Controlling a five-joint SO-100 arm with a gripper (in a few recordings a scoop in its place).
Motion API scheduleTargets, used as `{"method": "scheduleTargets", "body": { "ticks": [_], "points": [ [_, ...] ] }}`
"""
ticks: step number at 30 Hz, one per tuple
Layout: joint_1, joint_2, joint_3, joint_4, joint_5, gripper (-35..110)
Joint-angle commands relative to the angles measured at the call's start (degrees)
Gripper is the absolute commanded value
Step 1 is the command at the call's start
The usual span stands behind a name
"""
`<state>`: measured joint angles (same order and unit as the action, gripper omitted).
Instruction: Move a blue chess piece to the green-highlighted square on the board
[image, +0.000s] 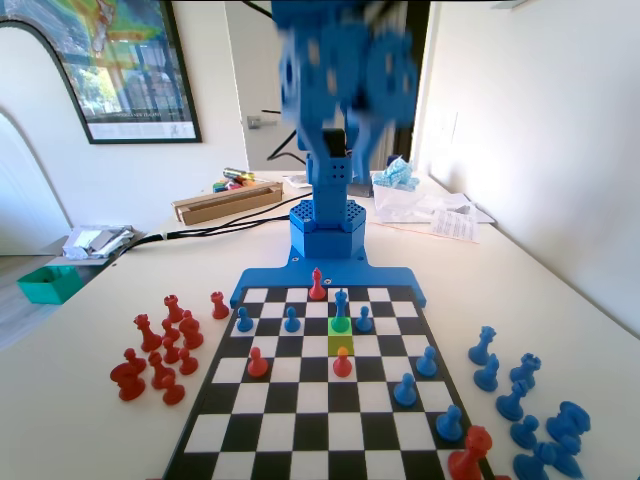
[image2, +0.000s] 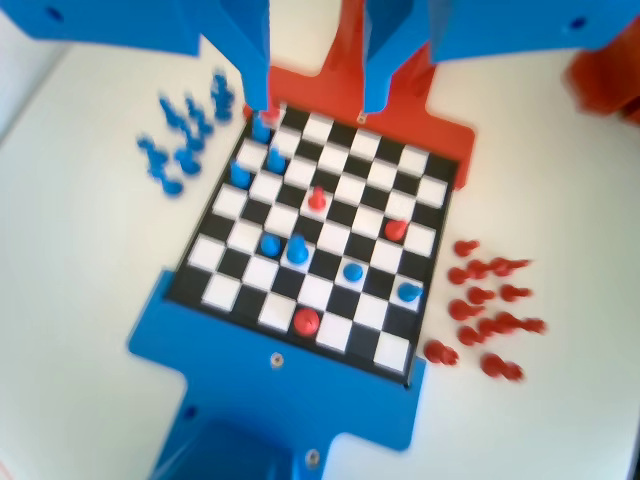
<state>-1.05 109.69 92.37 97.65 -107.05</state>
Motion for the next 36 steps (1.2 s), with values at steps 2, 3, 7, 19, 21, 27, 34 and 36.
{"method": "scheduleTargets", "body": {
  "ticks": [2,3,7,19,21,27,34,36],
  "points": [
    [-0.79,14.94,-5.54,6.94,3.08,17],
    [-1.14,17.40,-5.54,7.91,3.87,18],
    [-2.29,26.46,-3.16,8.35,8.09,19],
    [0.35,47.11,12.66,7.47,7.21,9],
    [0.62,50.27,16.00,6.42,6.68,7],
    [0.79,58.62,25.14,0.79,5.98,1],
    [0.97,64.25,31.11,-5.27,6.77,1],
    [1.58,65.13,32.61,-7.56,6.50,1]
  ]
}}
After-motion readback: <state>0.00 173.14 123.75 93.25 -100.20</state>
